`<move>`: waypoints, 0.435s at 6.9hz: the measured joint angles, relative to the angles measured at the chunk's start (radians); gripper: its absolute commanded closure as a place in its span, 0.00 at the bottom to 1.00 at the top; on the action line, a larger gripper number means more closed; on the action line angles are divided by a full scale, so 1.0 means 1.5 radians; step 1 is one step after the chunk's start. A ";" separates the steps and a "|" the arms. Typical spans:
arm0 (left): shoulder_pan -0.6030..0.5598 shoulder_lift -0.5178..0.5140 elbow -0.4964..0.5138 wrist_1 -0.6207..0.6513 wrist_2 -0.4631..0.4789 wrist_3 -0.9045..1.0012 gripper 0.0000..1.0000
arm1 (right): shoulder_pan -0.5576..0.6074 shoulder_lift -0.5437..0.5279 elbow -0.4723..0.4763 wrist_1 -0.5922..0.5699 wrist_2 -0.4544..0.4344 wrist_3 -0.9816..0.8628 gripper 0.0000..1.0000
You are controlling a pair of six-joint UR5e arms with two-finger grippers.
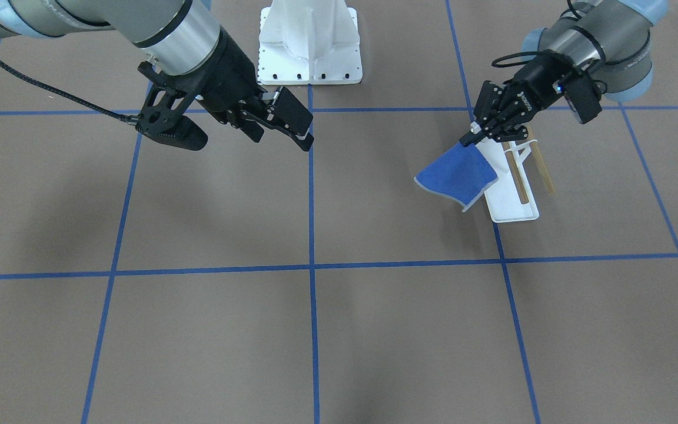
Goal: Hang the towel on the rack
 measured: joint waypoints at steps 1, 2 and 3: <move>-0.002 0.047 0.015 -0.081 0.024 -0.001 1.00 | 0.005 -0.018 0.000 0.026 0.000 -0.001 0.00; -0.005 0.077 0.039 -0.146 0.041 -0.001 1.00 | 0.008 -0.039 0.000 0.060 0.000 -0.001 0.00; -0.006 0.090 0.065 -0.191 0.050 0.000 1.00 | 0.011 -0.052 0.000 0.080 0.000 -0.001 0.00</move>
